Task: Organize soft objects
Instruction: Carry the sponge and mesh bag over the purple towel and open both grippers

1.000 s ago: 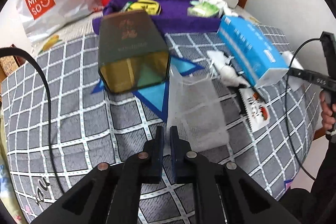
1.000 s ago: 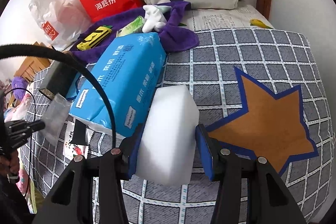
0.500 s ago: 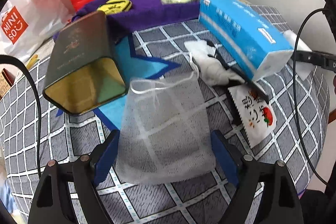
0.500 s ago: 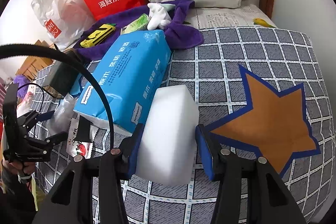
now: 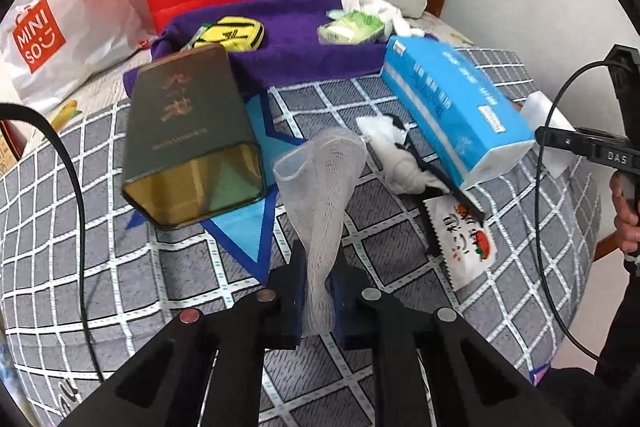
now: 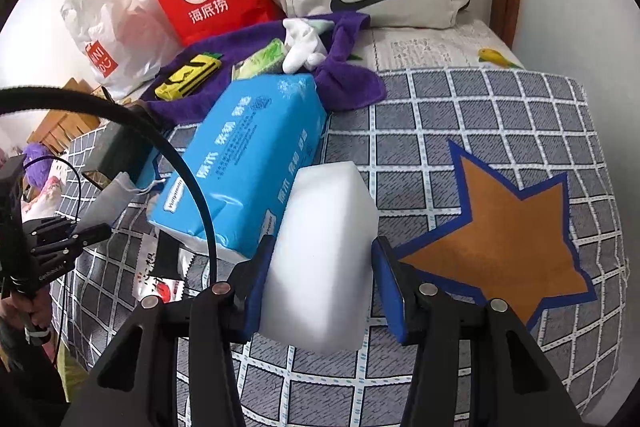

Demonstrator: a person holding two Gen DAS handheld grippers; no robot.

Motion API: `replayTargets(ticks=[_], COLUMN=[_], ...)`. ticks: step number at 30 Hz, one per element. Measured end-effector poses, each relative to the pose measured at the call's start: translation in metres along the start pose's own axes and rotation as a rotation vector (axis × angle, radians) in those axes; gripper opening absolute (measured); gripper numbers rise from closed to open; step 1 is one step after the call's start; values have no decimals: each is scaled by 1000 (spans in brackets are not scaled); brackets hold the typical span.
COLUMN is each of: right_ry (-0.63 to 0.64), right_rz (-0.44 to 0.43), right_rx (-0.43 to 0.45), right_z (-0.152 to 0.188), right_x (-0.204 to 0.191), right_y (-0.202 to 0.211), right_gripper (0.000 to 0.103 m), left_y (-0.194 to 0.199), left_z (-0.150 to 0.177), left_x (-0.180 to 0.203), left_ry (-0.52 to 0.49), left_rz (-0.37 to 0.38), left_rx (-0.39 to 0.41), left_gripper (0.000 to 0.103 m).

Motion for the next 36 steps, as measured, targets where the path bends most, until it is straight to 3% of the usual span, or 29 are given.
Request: replayTargets(ticks=[9,22,30,36], right_ry=[22,100,160,187], right_rz=[-24,-113,-177,-160], right_rx=[46,106,104,89], right_z=[-22,-79,-129,-171], right_x=[-17,-63,-99,-110], right_y=[16,21,-3,-34], right_gripper=[48,48,48,48], left_y=[25,60,52,27], left_z=[-14,-61,-113,-156], left_x=[-10,-52,-77,-96], left_ry=[15,59,52,55], left_rz=[16,-29,-58,-56], left_rx=[44,149,180,175], left_gripper=[11,11,11,11])
Point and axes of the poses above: each gripper's, at about its wrist camera, not at the fingertips, and y roughly against the way its jaws point, x to its right, z to its underside, the point moved 6 cm from there along -y, roughly the way its jaws point, and after that the axes turned 6 degrees about -y, right-handed, at the moved point
